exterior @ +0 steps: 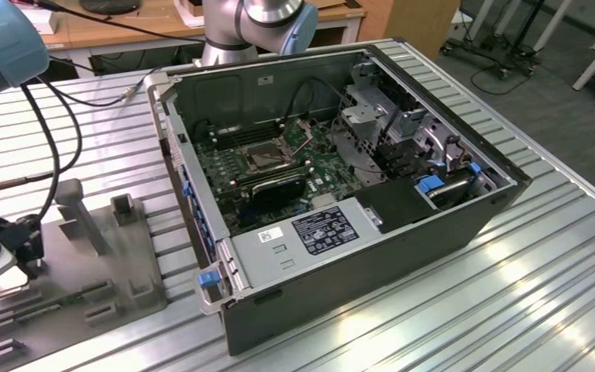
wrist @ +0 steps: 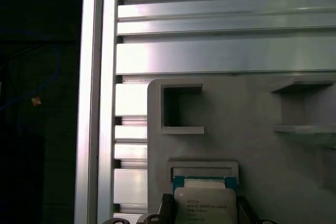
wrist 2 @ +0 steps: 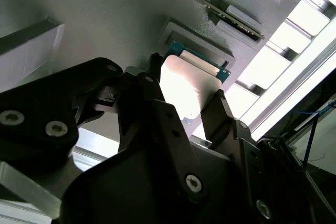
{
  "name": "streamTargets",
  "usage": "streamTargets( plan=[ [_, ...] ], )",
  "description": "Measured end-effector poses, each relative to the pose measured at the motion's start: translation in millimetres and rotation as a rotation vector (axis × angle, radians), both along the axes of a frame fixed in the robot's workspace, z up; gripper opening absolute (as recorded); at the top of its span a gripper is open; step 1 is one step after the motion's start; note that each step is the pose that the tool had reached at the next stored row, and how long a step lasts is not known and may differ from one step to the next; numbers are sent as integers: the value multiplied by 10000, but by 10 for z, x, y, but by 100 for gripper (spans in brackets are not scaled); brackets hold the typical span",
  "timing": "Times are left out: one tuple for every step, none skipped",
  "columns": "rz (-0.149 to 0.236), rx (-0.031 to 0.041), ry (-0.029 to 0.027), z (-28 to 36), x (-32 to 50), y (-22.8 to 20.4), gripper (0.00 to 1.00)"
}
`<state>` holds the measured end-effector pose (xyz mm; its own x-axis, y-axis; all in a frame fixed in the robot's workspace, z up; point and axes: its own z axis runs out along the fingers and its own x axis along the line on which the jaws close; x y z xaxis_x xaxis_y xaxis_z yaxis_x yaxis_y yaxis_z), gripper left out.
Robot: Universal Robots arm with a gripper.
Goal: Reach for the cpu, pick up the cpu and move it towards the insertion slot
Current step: 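Pick up the cpu and move it towards the insertion slot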
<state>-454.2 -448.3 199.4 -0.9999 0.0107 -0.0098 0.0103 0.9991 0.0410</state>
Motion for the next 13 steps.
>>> streamTargets(
  plan=[
    [0, 1, -1, 1, 0, 0, 55],
    [0, 1, -1, 2, 0, 0, 55],
    [0, 0, 0, 4, 0, 0, 55],
    [0, -1, 2, 7, 0, 0, 55],
    [0, -1, 1, 9, 0, 0, 55],
    [0, -1, 2, 12, 0, 0, 55],
    [0, -1, 3, 16, 0, 0, 55],
    [0, -1, 2, 19, 0, 0, 55],
    [0, -1, 2, 23, 0, 0, 55],
    [0, -1, 2, 28, 0, 0, 55],
    [0, -1, 2, 35, 0, 0, 55],
    [0, 0, 0, 40, 0, 0, 55],
    [0, 0, 0, 45, 0, 0, 55]
  ],
)
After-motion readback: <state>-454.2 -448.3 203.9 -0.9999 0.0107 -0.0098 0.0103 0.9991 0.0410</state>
